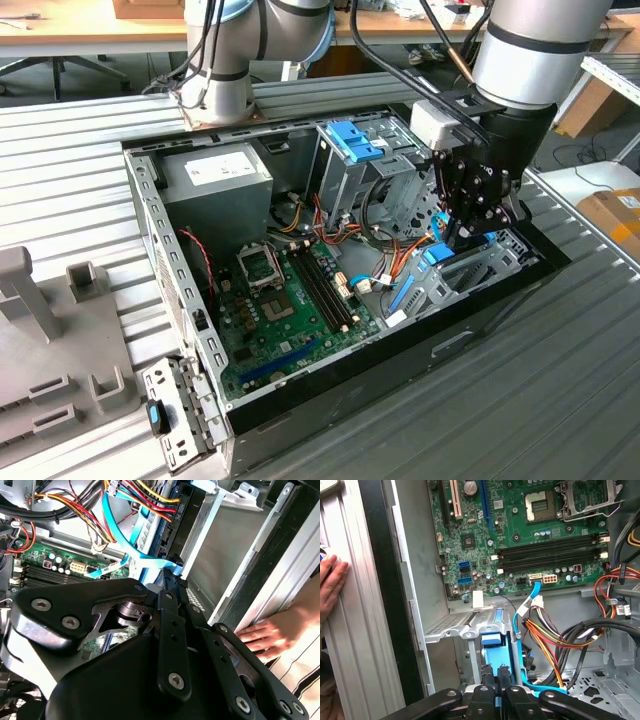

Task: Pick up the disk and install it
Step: 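Insert the first disk wire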

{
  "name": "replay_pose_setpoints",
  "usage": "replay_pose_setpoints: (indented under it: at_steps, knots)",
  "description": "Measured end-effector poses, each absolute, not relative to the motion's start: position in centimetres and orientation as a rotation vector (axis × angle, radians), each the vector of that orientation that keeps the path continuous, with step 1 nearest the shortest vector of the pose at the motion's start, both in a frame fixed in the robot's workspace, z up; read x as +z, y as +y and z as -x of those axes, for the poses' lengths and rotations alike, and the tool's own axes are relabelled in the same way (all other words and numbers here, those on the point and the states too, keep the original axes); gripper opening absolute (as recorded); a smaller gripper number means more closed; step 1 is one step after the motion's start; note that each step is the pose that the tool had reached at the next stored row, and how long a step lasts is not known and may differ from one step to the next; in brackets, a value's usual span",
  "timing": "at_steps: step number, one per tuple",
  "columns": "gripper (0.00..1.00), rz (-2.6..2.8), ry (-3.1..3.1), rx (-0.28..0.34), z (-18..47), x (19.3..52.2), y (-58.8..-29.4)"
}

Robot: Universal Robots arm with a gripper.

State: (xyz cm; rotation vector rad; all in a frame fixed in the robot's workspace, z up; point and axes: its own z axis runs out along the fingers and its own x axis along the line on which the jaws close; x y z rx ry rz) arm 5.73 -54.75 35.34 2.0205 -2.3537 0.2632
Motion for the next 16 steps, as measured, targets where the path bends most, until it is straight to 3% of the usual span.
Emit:
replay_pose_setpoints:
  at_steps: [16]
  knots:
    - [0.15, -1.923, -2.383, 0.208, -6.9, 35.1, -53.5]
